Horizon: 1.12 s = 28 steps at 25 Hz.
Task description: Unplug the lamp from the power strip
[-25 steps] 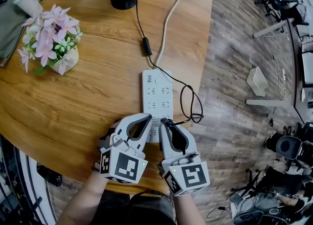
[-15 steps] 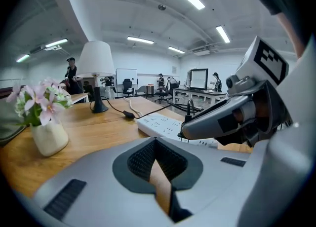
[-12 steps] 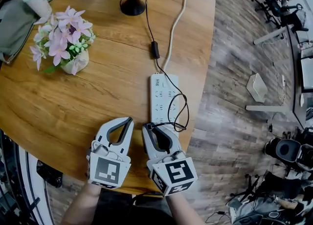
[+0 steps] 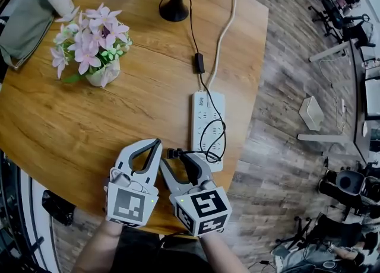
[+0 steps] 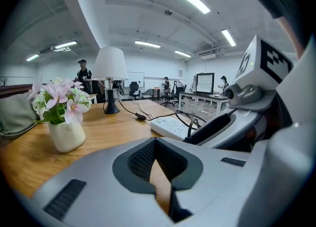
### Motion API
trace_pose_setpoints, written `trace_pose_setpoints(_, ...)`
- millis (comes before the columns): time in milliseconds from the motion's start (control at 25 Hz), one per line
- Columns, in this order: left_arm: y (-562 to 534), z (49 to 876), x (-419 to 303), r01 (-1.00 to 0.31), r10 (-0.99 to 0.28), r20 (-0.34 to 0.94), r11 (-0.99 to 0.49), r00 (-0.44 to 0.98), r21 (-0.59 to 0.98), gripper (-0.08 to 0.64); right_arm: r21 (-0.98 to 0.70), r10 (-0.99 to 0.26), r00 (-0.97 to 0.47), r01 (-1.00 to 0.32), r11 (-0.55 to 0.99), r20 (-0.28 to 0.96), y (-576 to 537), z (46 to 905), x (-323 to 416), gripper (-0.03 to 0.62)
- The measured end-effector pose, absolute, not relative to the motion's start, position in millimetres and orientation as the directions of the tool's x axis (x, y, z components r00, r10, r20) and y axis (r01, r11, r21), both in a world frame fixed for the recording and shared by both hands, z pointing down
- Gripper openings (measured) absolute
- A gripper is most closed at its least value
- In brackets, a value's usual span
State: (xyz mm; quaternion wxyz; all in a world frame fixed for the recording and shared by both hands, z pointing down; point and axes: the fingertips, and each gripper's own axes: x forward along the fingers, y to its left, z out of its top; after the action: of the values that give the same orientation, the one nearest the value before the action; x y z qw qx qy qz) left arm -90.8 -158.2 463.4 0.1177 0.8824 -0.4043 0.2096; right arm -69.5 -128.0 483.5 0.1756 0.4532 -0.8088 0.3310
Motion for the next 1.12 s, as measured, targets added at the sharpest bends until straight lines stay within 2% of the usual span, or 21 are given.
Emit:
trace_pose_setpoints(200, -162.1, 461.6, -101.0, -0.781, -0.679, 0.467, -0.624, 0.566, 0.039, -0.006, -0.415, -0.542, -0.569, -0.822, 0.390, 0.618, -117.7, 486.9, -78.7, 0.269)
trace_pose_setpoints(400, -156.5, 458.7, -98.7, -0.781, -0.683, 0.466, -0.624, 0.562, 0.027, -0.006, -0.458, -0.491, -0.596, -0.803, 0.382, 0.635, -103.2, 494.1, -84.6, 0.288)
trace_pose_setpoints(520, -149.9, 456.1, -96.2, -0.784, -0.689, 0.465, -0.620, 0.557, 0.021, -0.006, -0.485, -0.472, -0.610, -0.793, 0.370, 0.637, -93.8, 496.6, -86.2, 0.326)
trace_pose_setpoints(920, -130.8, 456.1, -99.1, -0.811, -0.710, 0.473, -0.584, 0.522, 0.018, -0.006, -0.495, -0.454, -0.620, -0.784, 0.374, 0.640, -71.3, 498.9, -85.5, 0.380)
trace_pose_setpoints(1120, -124.5, 455.8, -96.4, -0.814, -0.716, 0.466, -0.580, 0.519, 0.016, -0.006, -0.491, -0.449, -0.626, -0.780, 0.389, 0.638, -61.5, 499.2, -83.7, 0.382)
